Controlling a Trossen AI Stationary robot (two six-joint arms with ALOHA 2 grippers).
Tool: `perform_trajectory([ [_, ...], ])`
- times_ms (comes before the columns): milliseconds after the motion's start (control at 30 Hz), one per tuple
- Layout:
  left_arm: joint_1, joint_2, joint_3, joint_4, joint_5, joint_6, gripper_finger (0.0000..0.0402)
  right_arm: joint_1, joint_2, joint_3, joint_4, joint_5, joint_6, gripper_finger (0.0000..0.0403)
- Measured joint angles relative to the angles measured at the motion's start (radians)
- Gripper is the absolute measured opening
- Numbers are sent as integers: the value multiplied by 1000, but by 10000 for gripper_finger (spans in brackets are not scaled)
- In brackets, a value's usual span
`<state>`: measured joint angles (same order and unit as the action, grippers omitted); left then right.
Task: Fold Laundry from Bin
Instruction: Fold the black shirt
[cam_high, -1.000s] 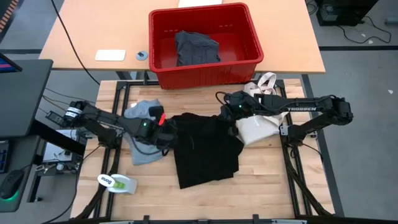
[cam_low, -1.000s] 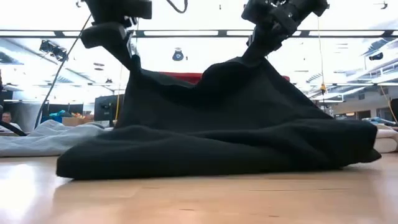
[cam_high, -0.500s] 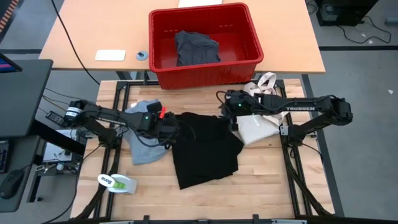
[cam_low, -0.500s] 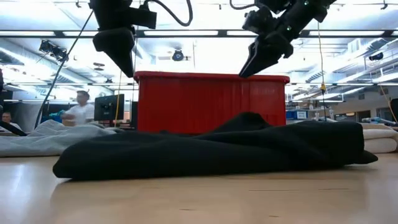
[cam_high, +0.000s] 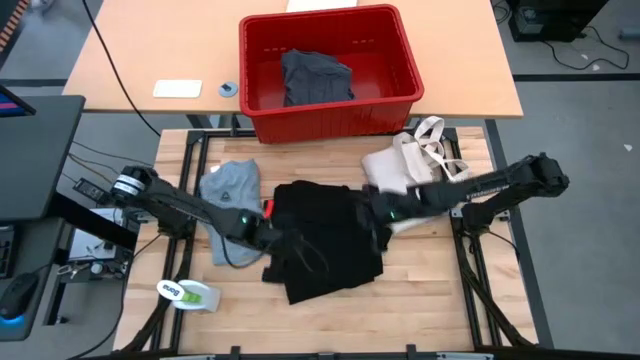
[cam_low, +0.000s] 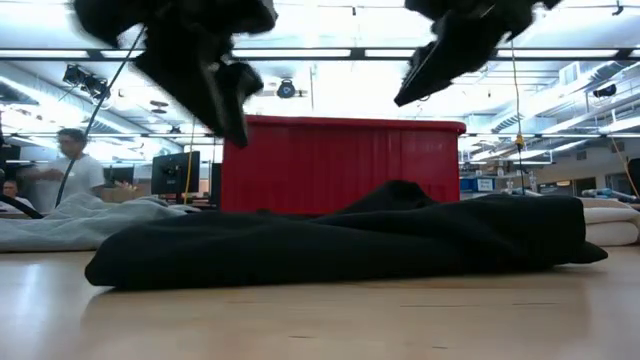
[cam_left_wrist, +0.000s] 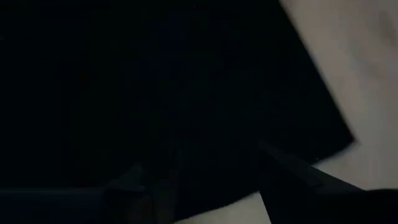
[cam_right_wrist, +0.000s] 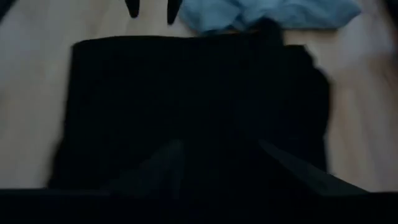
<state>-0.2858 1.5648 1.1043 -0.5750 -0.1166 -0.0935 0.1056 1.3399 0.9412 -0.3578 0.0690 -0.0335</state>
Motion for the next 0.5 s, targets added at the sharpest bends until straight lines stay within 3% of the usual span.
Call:
perform_trajectory([
  [267,-136,136,-41,254,34,-23,200,281,0,-166,239,221,257,197],
  [500,-210,201,-41,366,5,-51,226,432,17,-193,254,410,447,196],
])
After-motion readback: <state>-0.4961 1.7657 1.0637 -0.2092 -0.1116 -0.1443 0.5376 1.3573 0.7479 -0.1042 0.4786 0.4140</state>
